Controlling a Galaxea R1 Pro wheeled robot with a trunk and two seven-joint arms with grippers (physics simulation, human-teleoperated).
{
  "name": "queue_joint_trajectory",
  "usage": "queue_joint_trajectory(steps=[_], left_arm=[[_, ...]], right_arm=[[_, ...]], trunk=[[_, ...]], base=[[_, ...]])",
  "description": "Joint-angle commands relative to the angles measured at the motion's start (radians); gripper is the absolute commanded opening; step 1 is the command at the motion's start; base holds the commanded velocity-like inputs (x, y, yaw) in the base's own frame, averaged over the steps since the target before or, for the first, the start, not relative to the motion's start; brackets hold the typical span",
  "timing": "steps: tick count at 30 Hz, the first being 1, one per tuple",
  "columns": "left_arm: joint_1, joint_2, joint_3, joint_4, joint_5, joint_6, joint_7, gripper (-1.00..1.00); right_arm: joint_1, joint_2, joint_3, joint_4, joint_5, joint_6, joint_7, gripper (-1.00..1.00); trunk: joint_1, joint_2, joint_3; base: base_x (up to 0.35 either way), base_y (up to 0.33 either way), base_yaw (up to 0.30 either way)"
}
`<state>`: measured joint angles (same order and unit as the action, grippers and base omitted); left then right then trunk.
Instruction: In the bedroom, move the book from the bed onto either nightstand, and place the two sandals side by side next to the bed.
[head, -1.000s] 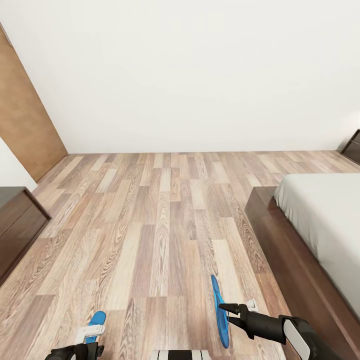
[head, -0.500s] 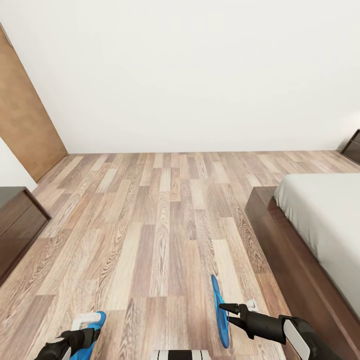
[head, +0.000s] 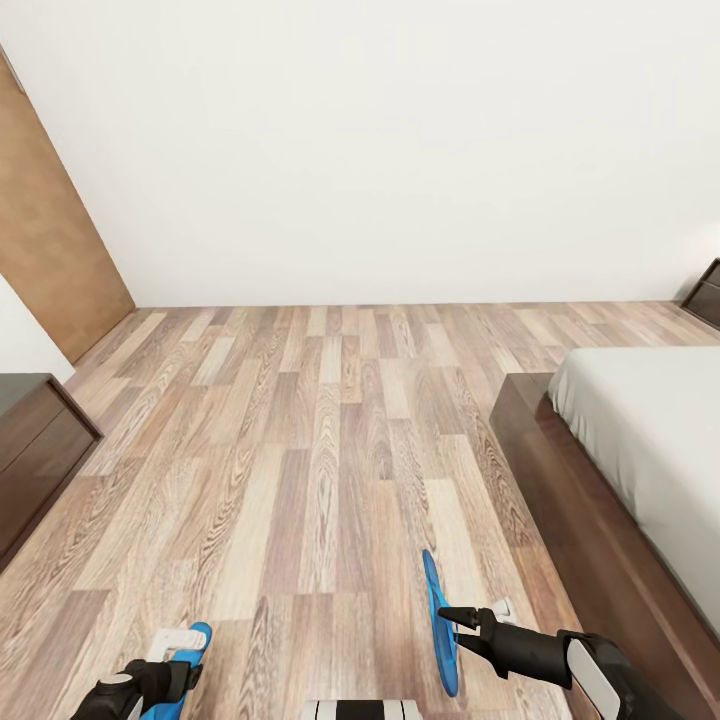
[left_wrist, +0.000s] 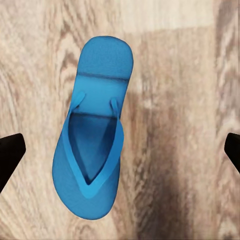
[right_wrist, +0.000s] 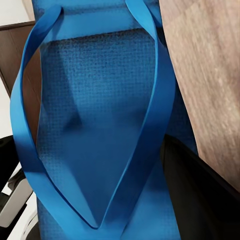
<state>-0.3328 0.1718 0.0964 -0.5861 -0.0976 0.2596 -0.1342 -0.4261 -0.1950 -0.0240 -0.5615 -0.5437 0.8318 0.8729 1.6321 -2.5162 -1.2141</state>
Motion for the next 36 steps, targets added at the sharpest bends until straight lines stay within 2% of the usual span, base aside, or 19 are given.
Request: queue_joint_trajectory(steps=[1,8,36], left_arm=[[0.0,-0.001,0.006,-0.001,-0.011,0.005,-0.012,1.0],[0.0,-0.001,0.008,0.003,-0.011,0.004,-0.016,1.0],[0.0,-0.001,0.017,0.004,0.001,-0.002,-0.016,1.0]], right_arm=[[0.0,0.0,-0.002,0.0,-0.001,0.006,0.001,-1.0],[0.0,0.0,-0.002,0.0,0.0,0.006,0.001,-1.0],[0.0,0.002,-0.002,0.001,0.004,0.005,-0.001,-1.0]], trunk=[[0.0,0.0,-0.001],[0.0,0.0,-0.001],[0.012,-0.007,-0.109]], base=[[0.0,0.0,0.0],[0.0,0.0,0.0],[0.0,0.0,0.0]])
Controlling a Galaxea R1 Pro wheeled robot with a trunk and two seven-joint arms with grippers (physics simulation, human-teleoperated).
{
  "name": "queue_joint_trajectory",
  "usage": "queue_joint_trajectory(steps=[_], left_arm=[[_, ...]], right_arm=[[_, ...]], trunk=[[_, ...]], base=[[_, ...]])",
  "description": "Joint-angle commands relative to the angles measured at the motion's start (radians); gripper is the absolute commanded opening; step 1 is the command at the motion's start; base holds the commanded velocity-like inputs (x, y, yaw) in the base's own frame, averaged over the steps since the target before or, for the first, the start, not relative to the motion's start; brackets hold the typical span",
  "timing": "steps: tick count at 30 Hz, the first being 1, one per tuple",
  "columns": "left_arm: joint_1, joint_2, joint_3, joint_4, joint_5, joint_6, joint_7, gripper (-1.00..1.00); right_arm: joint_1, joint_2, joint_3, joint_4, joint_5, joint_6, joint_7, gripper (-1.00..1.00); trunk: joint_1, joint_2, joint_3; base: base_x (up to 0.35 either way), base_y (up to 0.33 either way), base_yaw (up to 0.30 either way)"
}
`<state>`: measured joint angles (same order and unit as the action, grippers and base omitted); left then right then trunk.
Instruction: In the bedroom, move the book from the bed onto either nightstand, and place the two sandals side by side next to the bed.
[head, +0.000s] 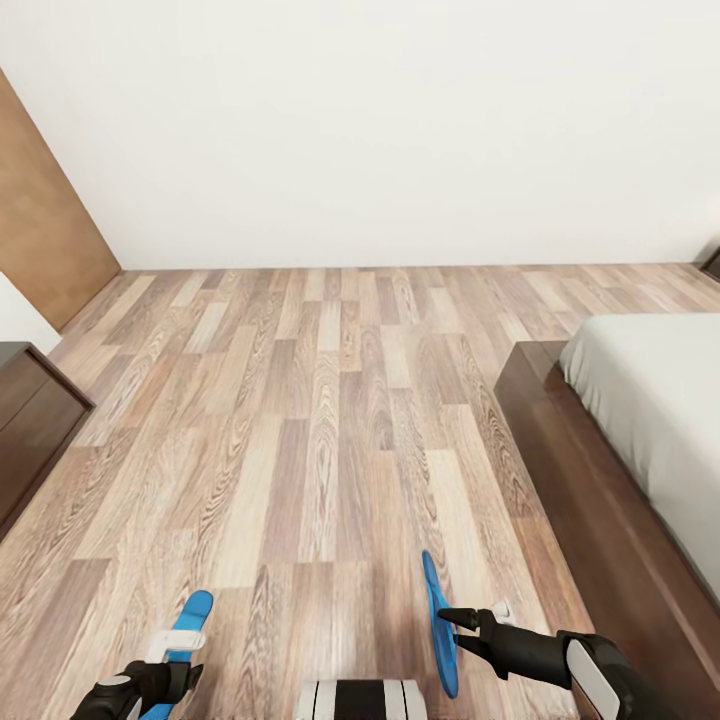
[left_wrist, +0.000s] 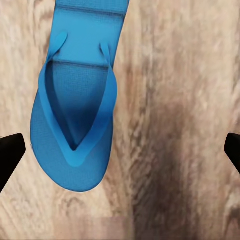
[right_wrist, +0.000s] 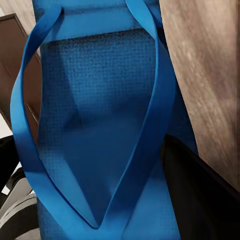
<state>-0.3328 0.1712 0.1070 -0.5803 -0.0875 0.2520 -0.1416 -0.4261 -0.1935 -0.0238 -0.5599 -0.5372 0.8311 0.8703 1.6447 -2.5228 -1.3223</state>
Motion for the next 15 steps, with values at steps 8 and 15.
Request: queue_joint_trajectory(steps=[8,15], left_arm=[[0.0,-0.001,0.005,-0.002,-0.009,0.005,-0.009,1.0],[0.0,-0.001,0.009,-0.001,-0.009,0.005,-0.009,1.0]], right_arm=[[0.0,0.001,-0.002,0.0,-0.001,0.006,0.001,-1.0],[0.0,0.002,-0.002,0.0,-0.001,0.005,0.001,-1.0]], trunk=[[0.001,-0.001,-0.012],[0.001,-0.001,-0.012]], base=[[0.0,0.0,0.0],[0.0,0.009,0.0]])
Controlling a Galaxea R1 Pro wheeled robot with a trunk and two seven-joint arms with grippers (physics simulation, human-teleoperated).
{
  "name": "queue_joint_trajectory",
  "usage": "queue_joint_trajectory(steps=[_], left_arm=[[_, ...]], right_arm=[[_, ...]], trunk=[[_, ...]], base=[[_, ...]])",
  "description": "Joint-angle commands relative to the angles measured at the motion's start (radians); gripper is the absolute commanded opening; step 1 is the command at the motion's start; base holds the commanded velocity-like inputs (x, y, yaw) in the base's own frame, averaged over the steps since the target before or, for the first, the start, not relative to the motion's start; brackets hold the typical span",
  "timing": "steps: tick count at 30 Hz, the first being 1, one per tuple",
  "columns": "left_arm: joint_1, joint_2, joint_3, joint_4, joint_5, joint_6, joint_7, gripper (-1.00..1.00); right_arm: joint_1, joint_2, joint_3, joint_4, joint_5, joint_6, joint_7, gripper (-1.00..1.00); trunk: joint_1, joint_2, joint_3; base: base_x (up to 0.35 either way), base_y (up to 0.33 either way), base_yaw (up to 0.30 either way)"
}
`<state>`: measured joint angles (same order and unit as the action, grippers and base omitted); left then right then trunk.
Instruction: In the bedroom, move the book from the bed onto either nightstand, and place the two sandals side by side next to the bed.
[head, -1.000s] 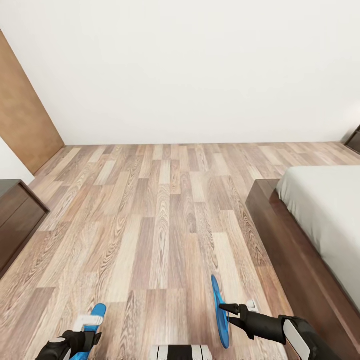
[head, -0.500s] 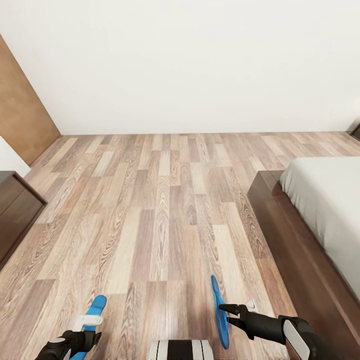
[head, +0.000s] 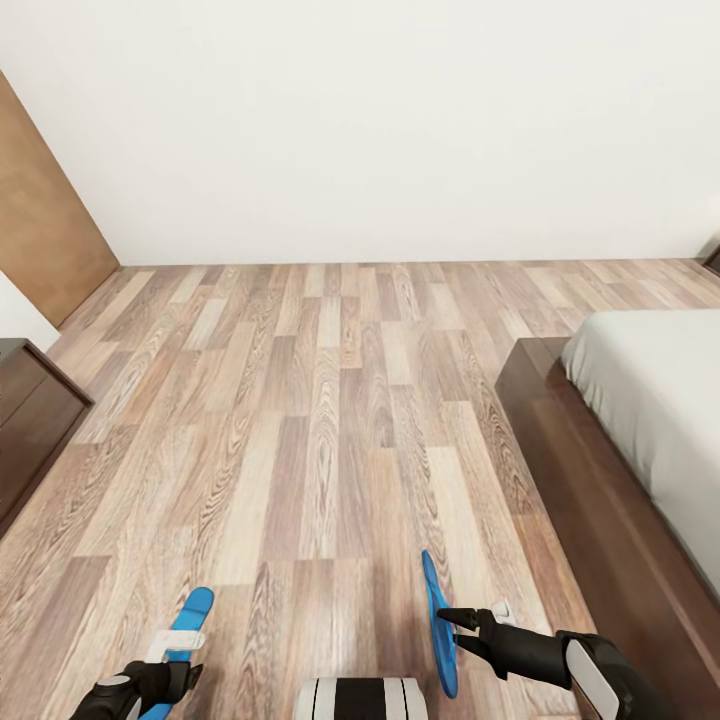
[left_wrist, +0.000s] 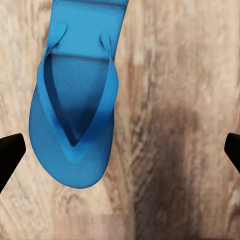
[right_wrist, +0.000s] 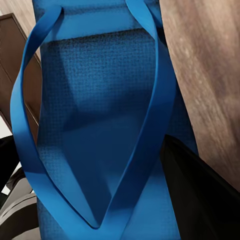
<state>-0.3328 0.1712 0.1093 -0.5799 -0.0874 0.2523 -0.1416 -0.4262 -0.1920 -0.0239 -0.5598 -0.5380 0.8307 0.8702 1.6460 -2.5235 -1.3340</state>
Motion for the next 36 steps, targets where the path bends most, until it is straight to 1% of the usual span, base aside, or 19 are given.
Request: queue_joint_trajectory(steps=[1,4,6,11,15,22,36], left_arm=[[0.0,-0.001,0.01,-0.002,-0.009,0.005,-0.009,1.0],[0.0,-0.001,0.023,-0.002,-0.009,0.004,-0.009,1.0],[0.0,-0.001,0.043,-0.002,-0.009,0.003,-0.009,1.0],[0.0,-0.001,0.056,-0.002,-0.009,0.002,-0.009,1.0],[0.0,-0.001,0.057,-0.002,-0.009,0.001,-0.009,1.0],[0.0,-0.001,0.056,-0.002,-0.012,-0.01,-0.009,1.0],[0.0,-0.002,0.056,-0.001,-0.012,-0.019,-0.009,1.0]], right_arm=[[0.0,0.0,-0.002,0.0,-0.001,0.005,0.001,-1.0],[0.0,-0.001,-0.002,0.0,-0.001,0.005,0.001,-1.0],[0.0,0.0,-0.002,0.0,-0.001,0.005,0.001,-1.0],[0.0,0.0,-0.002,0.0,-0.001,0.005,0.001,-1.0],[0.0,0.0,-0.002,0.0,-0.001,0.005,0.001,-1.0],[0.0,0.0,-0.002,0.0,0.0,0.005,0.001,-1.0],[0.0,0.0,-0.002,-0.001,0.0,0.005,0.001,-1.0]], trunk=[[0.0,0.0,-0.001],[0.0,0.0,-0.001],[0.0,0.0,-0.001],[0.0,0.0,-0.001],[0.0,0.0,-0.001],[0.0,0.0,-0.001],[0.0,0.0,-0.001]], base=[[0.0,0.082,0.0],[0.0,0.081,0.0],[0.0,0.028,0.0],[0.0,0.009,0.0],[0.015,0.002,0.0],[0.153,0.0,0.0],[0.009,0.0,0.0]])
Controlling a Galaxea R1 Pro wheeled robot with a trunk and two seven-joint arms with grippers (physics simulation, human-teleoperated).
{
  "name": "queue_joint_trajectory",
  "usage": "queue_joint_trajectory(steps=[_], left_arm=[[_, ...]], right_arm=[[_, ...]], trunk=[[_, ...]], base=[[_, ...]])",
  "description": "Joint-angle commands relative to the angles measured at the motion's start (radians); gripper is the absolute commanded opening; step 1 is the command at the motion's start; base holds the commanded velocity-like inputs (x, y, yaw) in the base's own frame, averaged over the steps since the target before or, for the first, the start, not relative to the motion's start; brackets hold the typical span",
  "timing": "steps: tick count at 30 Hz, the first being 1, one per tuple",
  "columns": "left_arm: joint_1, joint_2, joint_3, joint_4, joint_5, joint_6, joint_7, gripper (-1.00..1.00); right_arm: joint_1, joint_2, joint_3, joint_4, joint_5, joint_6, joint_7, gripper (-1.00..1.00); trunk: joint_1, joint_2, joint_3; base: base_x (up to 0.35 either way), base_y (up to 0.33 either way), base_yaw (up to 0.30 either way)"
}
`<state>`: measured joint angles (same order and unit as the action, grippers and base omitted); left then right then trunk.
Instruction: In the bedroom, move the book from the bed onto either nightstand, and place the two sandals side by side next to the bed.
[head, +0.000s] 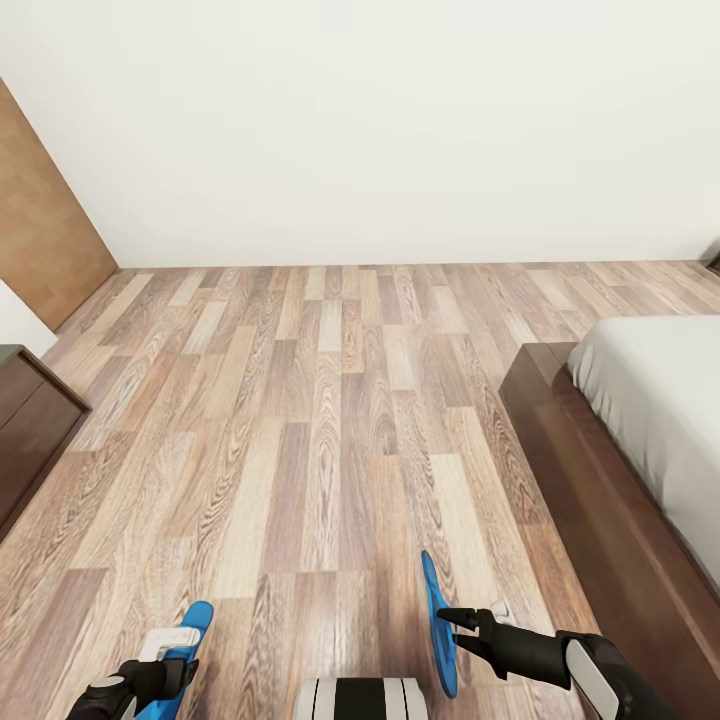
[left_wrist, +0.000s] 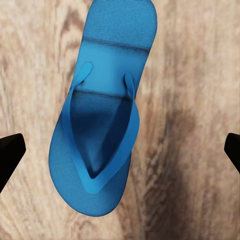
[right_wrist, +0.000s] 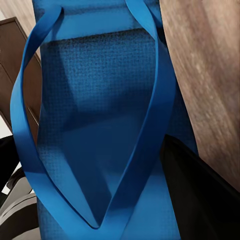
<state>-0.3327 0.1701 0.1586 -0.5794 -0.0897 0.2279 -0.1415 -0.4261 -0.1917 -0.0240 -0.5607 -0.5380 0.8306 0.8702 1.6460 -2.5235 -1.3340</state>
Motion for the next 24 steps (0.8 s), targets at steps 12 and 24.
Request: queue_joint_trajectory(steps=[12,24], left_arm=[[0.0,-0.001,0.006,-0.002,-0.01,0.005,-0.009,1.0],[0.0,-0.001,0.008,-0.002,-0.007,0.007,-0.009,1.0]], right_arm=[[0.0,-0.001,-0.002,0.0,0.0,0.005,0.001,-1.0],[0.0,-0.003,-0.002,-0.001,-0.001,0.005,0.001,-1.0]], trunk=[[0.0,0.0,-0.001],[0.004,-0.003,-0.039]], base=[[0.0,0.0,0.0],[0.0,0.0,0.0]])
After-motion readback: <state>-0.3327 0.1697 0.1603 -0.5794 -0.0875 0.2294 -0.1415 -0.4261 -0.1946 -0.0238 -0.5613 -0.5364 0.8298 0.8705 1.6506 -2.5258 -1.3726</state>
